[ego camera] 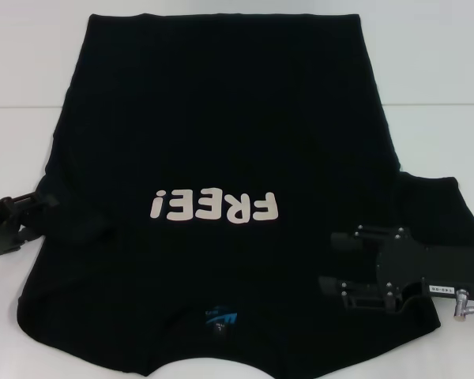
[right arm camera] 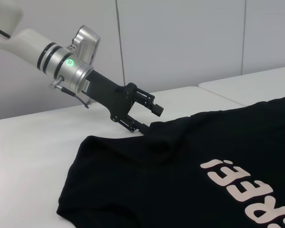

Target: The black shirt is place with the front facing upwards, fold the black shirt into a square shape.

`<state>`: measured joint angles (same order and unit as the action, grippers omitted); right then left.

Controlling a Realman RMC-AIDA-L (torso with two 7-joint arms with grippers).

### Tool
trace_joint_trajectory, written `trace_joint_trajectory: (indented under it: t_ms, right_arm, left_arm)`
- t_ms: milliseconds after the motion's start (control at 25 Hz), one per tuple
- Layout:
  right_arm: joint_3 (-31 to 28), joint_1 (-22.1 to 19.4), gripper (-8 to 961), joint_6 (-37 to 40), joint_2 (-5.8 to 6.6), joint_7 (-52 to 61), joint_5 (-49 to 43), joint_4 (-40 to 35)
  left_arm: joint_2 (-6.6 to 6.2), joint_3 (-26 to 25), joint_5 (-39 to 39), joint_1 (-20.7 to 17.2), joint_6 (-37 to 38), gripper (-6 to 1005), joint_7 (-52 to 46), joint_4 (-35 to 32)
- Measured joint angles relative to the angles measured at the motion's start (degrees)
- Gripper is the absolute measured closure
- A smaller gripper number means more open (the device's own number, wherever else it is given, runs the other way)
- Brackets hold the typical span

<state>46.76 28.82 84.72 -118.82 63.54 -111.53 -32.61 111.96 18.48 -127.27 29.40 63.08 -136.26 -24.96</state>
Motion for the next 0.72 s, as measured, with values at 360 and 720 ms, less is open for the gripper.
trace_joint_trajectory:
  t_ms: [360,720]
  right_arm:
    - [0.0,0.0,195,0.1,0.0,0.0,0.0,0.0]
    - [0.0,-0.1,195,0.2,0.0,0.0,0.0,0.0]
  left_arm:
    - [0.54,0.5,0.0,0.8,-0.8,245,-0.1,0.1]
    - [0.72,0.2,5.9,2.4,3.4,247,1.2,0.1]
